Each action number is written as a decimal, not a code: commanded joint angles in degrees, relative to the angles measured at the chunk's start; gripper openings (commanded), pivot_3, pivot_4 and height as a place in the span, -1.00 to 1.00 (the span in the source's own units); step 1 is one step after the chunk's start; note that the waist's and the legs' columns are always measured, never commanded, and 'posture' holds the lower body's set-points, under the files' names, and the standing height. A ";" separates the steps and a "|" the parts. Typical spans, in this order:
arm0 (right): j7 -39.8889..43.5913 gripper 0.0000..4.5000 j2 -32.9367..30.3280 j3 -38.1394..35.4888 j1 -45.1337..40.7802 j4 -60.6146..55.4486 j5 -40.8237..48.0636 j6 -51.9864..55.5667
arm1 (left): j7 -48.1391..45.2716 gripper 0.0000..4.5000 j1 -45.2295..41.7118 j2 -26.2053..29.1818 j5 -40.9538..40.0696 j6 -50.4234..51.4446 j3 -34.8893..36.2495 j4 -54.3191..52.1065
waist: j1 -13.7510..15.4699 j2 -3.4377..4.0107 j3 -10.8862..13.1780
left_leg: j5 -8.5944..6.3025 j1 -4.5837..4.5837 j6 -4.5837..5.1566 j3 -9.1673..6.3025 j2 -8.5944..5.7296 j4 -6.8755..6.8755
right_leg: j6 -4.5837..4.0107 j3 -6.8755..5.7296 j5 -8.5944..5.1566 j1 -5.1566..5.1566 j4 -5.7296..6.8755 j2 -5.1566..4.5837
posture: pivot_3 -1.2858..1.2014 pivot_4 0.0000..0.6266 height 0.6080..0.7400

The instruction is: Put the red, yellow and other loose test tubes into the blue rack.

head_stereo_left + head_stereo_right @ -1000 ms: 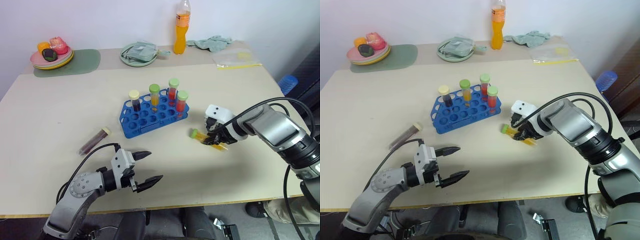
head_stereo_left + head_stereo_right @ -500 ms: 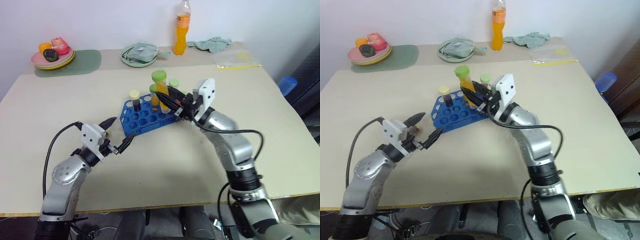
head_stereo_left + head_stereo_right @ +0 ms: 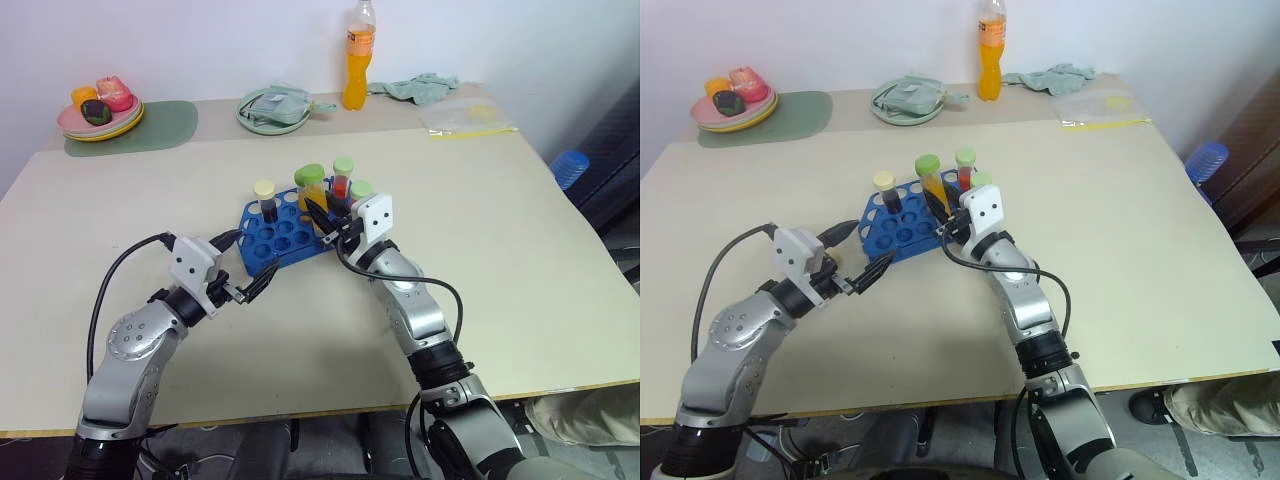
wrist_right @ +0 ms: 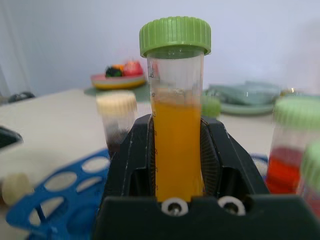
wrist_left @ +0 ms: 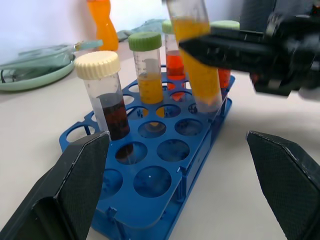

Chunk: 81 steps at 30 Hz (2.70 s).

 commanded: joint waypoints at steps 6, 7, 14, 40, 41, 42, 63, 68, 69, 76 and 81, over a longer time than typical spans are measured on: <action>-2.75 -0.67 2.47 -1.01 -3.31 6.95 -2.09 -5.91 | -0.38 1.00 0.11 0.97 -1.27 1.71 0.69 -3.56 | -0.03 0.00 0.00 | 0.00 0.05 0.00 -0.01 0.00 -0.01 | -0.01 0.00 0.00 0.04 0.00 0.03 | 0.03 -0.52 1.00; -3.12 -0.67 2.61 -1.23 -3.71 7.84 -2.19 -6.39 | -0.41 1.00 0.10 0.98 -1.28 1.80 0.71 -3.56 | -0.03 0.01 -0.01 | 0.00 0.05 0.00 -0.01 0.00 -0.01 | 0.00 0.01 0.00 0.04 0.00 0.03 | 0.03 -0.52 1.00; -3.22 -0.67 3.16 -1.66 -4.75 11.66 -2.01 -9.48 | -0.64 1.00 0.40 1.10 -1.20 1.65 0.71 -3.37 | -0.04 0.01 -0.01 | 0.03 0.09 -0.05 0.00 0.01 -0.01 | -0.03 0.01 0.02 0.07 0.02 0.06 | 0.03 -0.52 1.00; 28.92 0.99 -23.84 4.47 4.17 -27.69 9.67 14.96 | -11.44 1.00 -32.91 36.73 -2.88 54.59 -14.28 17.43 | 0.16 0.02 0.08 | 0.06 0.07 -0.09 -0.04 0.01 -0.06 | -0.03 -0.06 0.01 0.10 0.01 0.20 | 0.03 -0.52 1.00; 31.77 0.99 -26.73 5.03 5.14 -29.92 11.00 17.06 | -12.87 1.00 -35.17 36.89 -2.25 55.55 -16.81 18.79 | 0.02 0.01 0.07 | 0.05 0.06 -0.09 -0.03 0.00 -0.05 | -0.03 -0.07 0.00 0.10 0.01 0.20 | 0.03 -0.52 1.00; 33.70 0.99 -28.98 5.47 5.90 -31.70 11.62 18.16 | -14.33 1.00 -36.92 37.07 -1.53 55.88 -19.12 19.79 | -0.01 0.00 0.08 | 0.04 0.06 -0.06 -0.01 0.02 -0.05 | -0.02 -0.08 0.00 0.12 0.00 0.21 | 0.03 -0.52 1.00; 30.83 1.00 -30.81 6.03 9.58 -34.98 8.84 20.13 | -0.23 -0.65 -31.59 26.78 9.09 25.88 -3.41 26.10 | -0.84 -0.06 0.10 | 0.04 0.03 -0.05 -0.18 0.22 -0.03 | -0.07 -0.07 -0.02 0.01 0.08 0.22 | 0.03 -0.52 1.00; 29.61 1.00 -29.43 6.16 10.57 -32.18 7.85 19.16 | 10.00 -0.65 -21.65 8.89 1.59 7.00 12.78 8.94 | 0.71 -0.20 0.06 | 0.04 -0.05 -0.07 -0.19 0.13 0.07 | -0.04 -0.07 0.01 0.03 -0.04 -0.06 | 0.03 -0.52 1.00; 29.45 1.00 -29.15 6.32 10.76 -31.33 7.35 18.71 | 10.02 -0.65 -19.28 5.25 0.35 5.27 11.27 3.49 | 0.97 -0.23 0.05 | 0.04 -0.04 -0.08 -0.16 0.06 0.08 | -0.03 -0.07 0.01 0.07 -0.06 -0.16 | 0.03 -0.52 1.00; 28.65 1.00 -28.18 5.98 12.04 -28.42 5.76 17.14 | 19.60 -0.65 -15.84 -11.24 17.50 -9.04 -9.00 -0.39 | 1.87 -0.24 -0.01 | 0.03 0.06 -0.06 0.12 -0.08 0.21 | 0.04 -0.06 0.09 0.23 -0.03 -0.07 | 0.03 -0.52 1.00; 28.21 1.00 -27.91 5.74 12.78 -28.77 5.40 17.32 | 27.08 -0.65 -16.74 -19.16 23.20 -15.10 -11.90 7.44 | 1.57 -0.23 -0.02 | 0.01 0.15 -0.01 0.15 -0.09 0.18 | 0.05 -0.04 0.09 0.30 -0.09 -0.05 | 0.03 -0.52 1.00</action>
